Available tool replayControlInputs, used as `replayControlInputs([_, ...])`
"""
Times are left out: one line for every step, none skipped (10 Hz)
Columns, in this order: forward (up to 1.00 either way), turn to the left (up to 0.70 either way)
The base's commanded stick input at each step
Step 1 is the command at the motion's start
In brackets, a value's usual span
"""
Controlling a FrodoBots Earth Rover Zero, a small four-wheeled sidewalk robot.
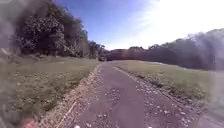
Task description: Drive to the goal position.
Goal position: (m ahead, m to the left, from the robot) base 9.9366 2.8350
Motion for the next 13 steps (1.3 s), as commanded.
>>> replayControlInputs([0.70, 0.00])
replayControlInputs([0.70, 0.00])
replayControlInputs([0.70, 0.00])
replayControlInputs([0.70, 0.00])
replayControlInputs([0.70, 0.00])
replayControlInputs([0.70, 0.00])
replayControlInputs([0.70, 0.00])
replayControlInputs([0.70, 0.00])
replayControlInputs([0.70, 0.00])
replayControlInputs([0.70, 0.00])
replayControlInputs([0.70, 0.00])
replayControlInputs([0.70, 0.00])
replayControlInputs([0.70, 0.00])
